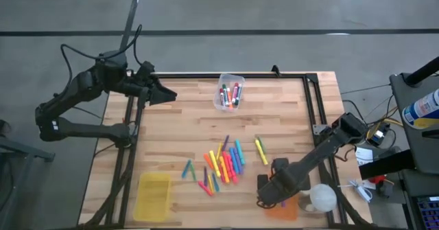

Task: Pick & Place Markers
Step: Put the violet highlighter into the orange bin

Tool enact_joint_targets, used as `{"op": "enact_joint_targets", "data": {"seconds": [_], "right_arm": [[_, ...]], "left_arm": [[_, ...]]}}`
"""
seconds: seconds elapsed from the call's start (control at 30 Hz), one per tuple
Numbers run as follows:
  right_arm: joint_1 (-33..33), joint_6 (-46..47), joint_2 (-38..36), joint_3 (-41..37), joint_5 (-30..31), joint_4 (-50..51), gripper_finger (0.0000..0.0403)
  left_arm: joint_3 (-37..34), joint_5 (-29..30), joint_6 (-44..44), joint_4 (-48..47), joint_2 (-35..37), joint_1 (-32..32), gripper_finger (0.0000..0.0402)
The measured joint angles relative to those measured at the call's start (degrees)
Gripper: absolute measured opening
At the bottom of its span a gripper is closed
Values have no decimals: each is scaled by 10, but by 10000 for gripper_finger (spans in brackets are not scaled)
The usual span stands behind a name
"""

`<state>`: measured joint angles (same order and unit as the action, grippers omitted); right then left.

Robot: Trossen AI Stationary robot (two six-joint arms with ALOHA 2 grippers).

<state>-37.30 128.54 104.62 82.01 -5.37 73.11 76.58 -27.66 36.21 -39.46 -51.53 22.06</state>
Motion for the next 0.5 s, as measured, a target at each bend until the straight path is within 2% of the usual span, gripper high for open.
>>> {"op": "enact_joint_targets", "data": {"seconds": [0.23,0.37,0.5], "right_arm": [[1,-12,0,-60,-35,-71,69],[1,-7,0,-78,-71,-82,88],[1,-6,-1,-82,-76,-93,113]], "left_arm": [[0,0,3,0,0,0,171],[0,0,3,0,0,0,171],[0,0,3,0,0,0,171]]}}
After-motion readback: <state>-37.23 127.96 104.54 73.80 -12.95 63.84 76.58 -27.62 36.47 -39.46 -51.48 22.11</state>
